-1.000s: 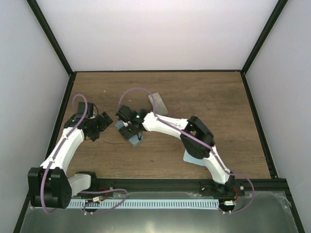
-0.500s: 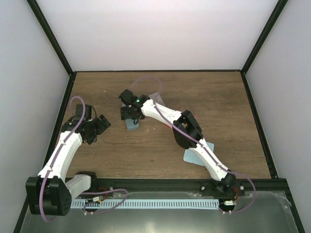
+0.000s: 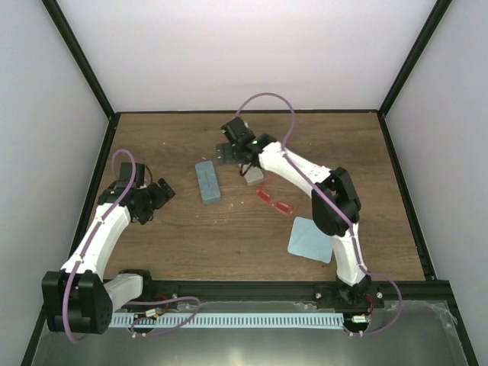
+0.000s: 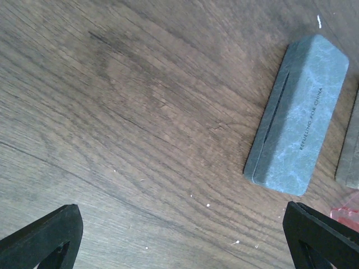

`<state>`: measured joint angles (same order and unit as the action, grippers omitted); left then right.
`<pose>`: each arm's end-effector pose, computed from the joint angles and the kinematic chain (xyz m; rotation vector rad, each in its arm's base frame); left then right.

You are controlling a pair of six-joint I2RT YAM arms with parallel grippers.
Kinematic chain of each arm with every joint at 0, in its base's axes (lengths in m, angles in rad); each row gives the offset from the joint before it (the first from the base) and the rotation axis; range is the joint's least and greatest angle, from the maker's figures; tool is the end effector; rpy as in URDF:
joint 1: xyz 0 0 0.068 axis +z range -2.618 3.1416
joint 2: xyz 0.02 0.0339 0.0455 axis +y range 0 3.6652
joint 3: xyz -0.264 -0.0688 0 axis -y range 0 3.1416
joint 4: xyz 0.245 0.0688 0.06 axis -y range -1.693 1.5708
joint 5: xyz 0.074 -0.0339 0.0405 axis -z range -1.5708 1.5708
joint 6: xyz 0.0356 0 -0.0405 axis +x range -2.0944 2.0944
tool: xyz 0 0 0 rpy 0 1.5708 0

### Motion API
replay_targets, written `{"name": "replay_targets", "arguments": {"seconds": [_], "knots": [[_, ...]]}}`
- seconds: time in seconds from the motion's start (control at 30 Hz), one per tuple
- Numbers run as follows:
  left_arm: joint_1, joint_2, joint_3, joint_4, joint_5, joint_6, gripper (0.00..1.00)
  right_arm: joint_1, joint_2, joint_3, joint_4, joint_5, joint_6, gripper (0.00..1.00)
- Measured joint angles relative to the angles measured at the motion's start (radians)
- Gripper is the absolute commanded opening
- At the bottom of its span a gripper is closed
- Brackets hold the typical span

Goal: Organize the sunglasses
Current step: Move the sunglasses case at the center of the board, then adjust the sunglasses case at the center of the board.

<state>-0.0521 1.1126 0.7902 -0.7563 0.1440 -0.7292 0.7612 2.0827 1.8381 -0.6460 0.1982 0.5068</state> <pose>0.2057 -0.0158 0.2333 -0.8528 2.5696 -0.4394 0.3452 0.3192 0.2579 -0.2264 2.4535 0.3189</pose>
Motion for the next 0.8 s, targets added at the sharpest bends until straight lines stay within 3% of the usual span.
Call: {"name": "replay_targets", "arguments": {"seconds": [0.2,0.37,0.7,0.8], "knots": [[0.000,-0.003,-0.013,0.036,0.025,-0.013,1.00,-0.158,0.069,-0.038,0.030,-0.004,-0.147,1.00],[-0.001,-0.003,-0.018,0.053,0.043,-0.025,1.00,-0.166,0.137,-0.059,0.035,-0.025,-0.222,0.99],[-0.006,-0.003,-0.048,0.074,0.076,-0.034,1.00,-0.158,0.139,-0.106,0.079,-0.082,-0.239,0.59],[-0.007,-0.003,-0.050,0.076,0.078,-0.040,1.00,-0.158,0.125,-0.129,0.095,-0.087,-0.231,0.55]]}}
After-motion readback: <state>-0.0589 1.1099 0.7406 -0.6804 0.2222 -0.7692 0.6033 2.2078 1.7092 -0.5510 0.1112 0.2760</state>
